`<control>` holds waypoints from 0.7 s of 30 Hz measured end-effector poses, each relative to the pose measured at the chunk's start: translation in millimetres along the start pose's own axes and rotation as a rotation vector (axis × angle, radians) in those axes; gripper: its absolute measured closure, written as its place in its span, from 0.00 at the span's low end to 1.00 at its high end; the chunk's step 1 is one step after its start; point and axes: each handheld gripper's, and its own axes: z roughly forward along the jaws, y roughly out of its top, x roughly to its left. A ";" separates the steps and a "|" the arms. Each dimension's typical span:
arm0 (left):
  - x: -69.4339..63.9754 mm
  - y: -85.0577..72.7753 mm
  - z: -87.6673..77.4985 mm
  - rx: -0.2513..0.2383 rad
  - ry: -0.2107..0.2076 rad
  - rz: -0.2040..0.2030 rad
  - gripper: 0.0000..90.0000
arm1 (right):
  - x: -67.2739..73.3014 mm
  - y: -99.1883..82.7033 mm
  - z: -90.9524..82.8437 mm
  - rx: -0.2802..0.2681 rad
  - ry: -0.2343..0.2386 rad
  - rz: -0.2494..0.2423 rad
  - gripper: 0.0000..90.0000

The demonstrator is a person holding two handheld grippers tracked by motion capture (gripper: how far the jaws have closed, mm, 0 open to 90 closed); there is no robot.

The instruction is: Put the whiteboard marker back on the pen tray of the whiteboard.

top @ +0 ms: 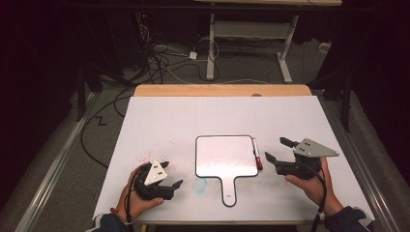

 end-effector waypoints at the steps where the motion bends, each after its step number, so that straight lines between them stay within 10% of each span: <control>1: 0.1 -0.1 0.1 0.001 0.001 0.000 0.24 | -0.6 -1.4 -3.1 -0.002 0.000 0.008 0.31; 21: -1.1 1.5 2.1 0.007 0.012 0.005 0.24 | -13.4 -47.6 -35.5 0.032 -0.073 -0.008 0.30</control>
